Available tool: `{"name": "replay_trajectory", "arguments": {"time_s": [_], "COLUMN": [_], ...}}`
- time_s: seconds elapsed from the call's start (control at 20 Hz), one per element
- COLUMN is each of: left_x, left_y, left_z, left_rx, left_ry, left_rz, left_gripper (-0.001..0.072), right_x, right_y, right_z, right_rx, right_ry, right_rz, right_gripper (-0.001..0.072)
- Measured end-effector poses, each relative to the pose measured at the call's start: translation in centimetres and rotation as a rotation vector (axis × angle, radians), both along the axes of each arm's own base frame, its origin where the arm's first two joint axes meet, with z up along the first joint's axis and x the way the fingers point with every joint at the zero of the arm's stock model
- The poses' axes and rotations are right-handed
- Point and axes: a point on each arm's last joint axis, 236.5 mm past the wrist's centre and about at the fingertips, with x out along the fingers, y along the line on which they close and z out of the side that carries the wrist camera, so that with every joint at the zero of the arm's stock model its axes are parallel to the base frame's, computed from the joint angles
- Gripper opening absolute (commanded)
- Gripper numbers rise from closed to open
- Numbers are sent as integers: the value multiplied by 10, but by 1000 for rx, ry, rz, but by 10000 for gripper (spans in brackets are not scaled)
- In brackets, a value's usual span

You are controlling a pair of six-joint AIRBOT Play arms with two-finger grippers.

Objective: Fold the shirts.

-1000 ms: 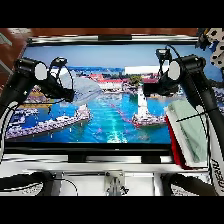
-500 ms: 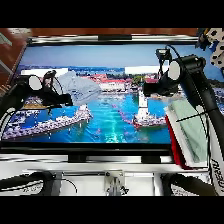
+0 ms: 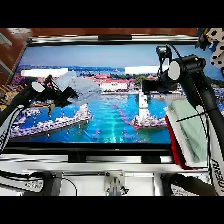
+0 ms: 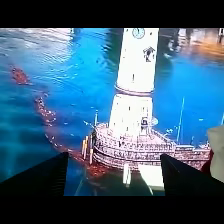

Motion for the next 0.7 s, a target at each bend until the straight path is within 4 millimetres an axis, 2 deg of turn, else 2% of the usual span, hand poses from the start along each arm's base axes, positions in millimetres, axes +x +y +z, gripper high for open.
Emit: {"name": "replay_trajectory", "arguments": {"time_s": [0.1, 0.15, 0.25, 0.4, 0.5, 0.6, 0.7], "left_x": [6, 9, 14, 25, 33, 39, 33], "left_y": [-6, -7, -9, -17, -27, -44, -64], "left_z": [-10, -14, -14, 4, 38, 96, 172], "left_rx": [-24, -31, -42, -53, -49, -44, -38], "left_ry": [6, 7, 0, -38, -111, -233, -389], "left_rz": [7, 11, 15, -34, -113, -198, -272], "left_gripper": [288, 127, 30, 28, 27, 28, 28], "right_x": [3, 3, 5, 4, 0, -11, -30], "right_y": [1, 2, 2, 2, 1, -3, -14], "right_z": [1, 2, 2, 2, 0, -5, -11], "right_rx": [6, 8, 11, 11, 4, -17, -79], "right_ry": [-14, -15, -21, -21, -1, 48, 131], "right_rz": [1, 1, 2, 2, 1, 7, 41], "right_gripper": [692, 692, 692, 692, 692, 692, 692]}}
